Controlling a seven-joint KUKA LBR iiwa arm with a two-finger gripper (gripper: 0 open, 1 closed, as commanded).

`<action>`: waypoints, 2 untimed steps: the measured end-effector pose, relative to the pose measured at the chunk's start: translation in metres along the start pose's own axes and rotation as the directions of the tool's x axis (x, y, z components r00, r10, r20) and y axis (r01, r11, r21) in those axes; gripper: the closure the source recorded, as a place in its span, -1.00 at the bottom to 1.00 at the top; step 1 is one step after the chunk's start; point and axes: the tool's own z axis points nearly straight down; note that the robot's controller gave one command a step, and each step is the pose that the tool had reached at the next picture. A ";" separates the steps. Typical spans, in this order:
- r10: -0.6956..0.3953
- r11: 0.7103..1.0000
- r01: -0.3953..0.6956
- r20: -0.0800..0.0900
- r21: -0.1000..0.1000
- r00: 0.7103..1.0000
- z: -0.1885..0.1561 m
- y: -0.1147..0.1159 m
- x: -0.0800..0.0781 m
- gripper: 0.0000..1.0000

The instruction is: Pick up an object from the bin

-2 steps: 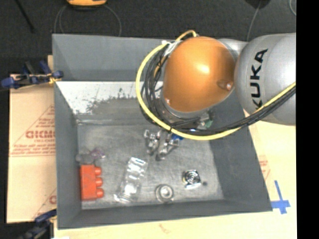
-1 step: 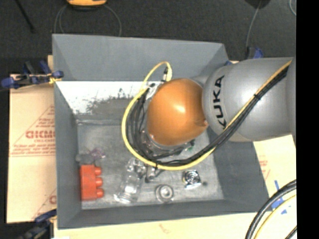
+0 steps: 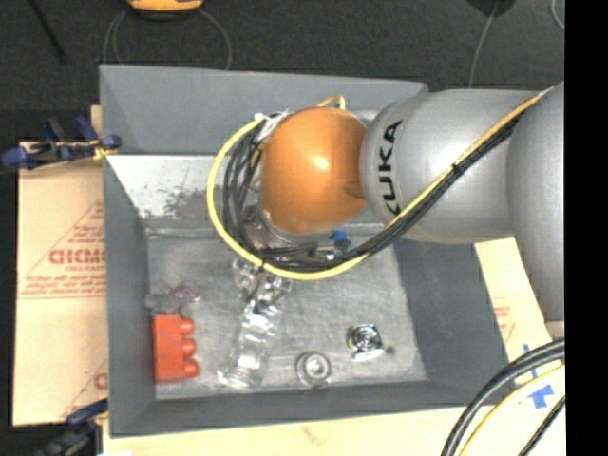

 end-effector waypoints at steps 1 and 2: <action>0.001 1.000 -0.001 -0.001 -0.001 1.000 0.000 0.000 0.000 -1.00; 0.054 0.999 -0.054 -0.008 -0.007 0.999 0.055 0.019 0.027 -1.00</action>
Offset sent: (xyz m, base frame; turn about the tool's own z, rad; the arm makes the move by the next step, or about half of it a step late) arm 0.0000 0.0000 0.0000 0.0000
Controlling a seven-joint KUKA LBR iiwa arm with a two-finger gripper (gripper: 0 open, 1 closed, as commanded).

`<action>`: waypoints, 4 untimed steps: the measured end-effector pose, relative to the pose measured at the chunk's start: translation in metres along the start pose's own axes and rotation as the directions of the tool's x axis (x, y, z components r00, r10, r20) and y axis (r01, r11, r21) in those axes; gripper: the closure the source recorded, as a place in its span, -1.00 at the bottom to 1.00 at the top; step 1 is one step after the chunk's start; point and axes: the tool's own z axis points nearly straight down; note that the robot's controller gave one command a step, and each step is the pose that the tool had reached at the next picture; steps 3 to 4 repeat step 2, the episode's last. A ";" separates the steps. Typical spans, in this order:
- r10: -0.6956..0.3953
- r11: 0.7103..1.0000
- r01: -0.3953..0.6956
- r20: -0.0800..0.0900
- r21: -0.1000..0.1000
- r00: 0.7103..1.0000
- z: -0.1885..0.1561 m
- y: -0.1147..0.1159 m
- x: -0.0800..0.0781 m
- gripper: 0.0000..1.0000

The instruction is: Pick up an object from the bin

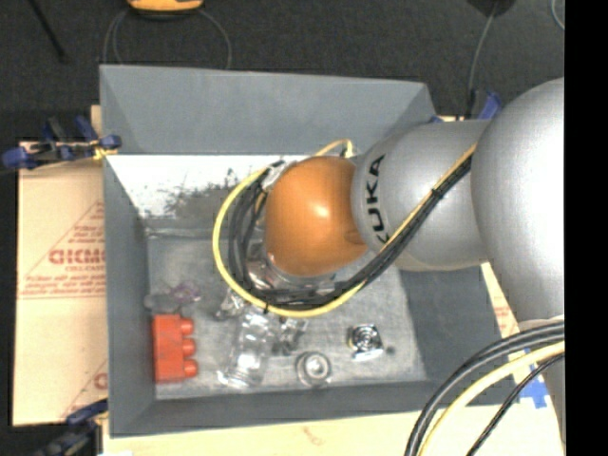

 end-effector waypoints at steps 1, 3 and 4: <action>-0.001 1.000 0.001 0.004 0.006 1.000 -0.004 -0.002 -0.002 1.00; 0.024 1.000 -0.024 0.009 0.012 1.000 -0.131 -0.009 -0.017 1.00; 0.024 1.000 -0.024 0.009 0.012 1.000 -0.131 -0.009 -0.017 1.00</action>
Offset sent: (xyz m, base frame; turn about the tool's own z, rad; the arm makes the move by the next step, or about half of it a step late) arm 0.0000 0.0000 0.0000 0.0000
